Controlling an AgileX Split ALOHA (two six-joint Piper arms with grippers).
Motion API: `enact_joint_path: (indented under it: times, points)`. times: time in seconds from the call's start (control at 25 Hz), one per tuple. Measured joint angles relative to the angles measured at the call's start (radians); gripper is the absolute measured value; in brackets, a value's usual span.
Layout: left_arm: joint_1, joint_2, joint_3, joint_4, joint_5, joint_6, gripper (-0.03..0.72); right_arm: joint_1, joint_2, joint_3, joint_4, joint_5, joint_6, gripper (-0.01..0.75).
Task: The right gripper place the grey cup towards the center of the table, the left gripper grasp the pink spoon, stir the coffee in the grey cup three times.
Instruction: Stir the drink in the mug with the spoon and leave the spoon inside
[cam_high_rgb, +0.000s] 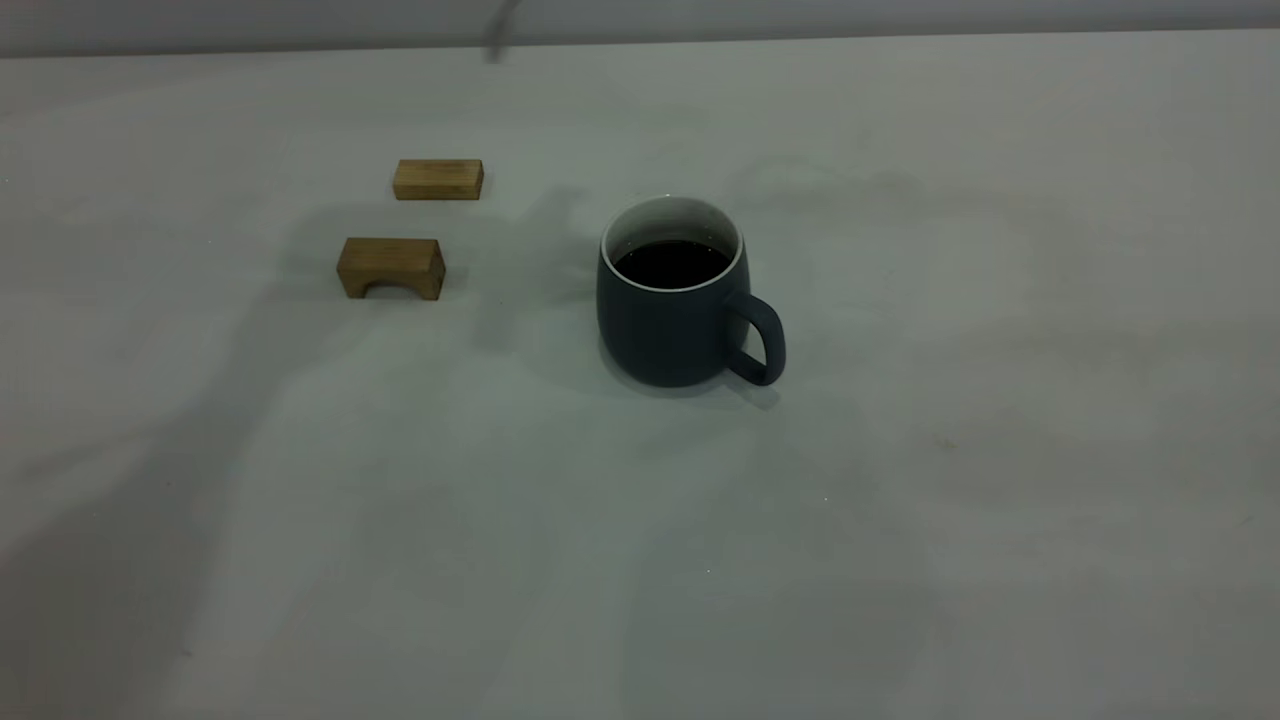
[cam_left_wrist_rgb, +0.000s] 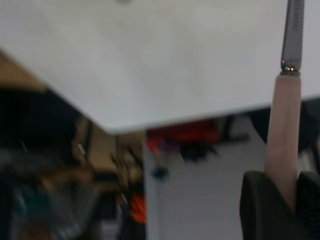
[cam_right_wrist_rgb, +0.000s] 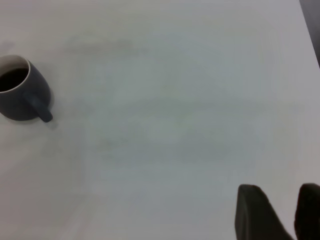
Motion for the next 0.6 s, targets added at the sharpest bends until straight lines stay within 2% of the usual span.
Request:
enact_joint_path:
  times: [0.32, 0.6]
  points:
    - [0.000, 0.095, -0.001, -0.254, 0.000, -0.003, 0.166, 0.000, 0.000, 0.000, 0.000, 0.000, 0.000, 0.238]
    - [-0.006, 0.201, -0.001, -0.306, 0.000, 0.032, 0.166, 0.000, 0.000, 0.000, 0.000, 0.000, 0.000, 0.238]
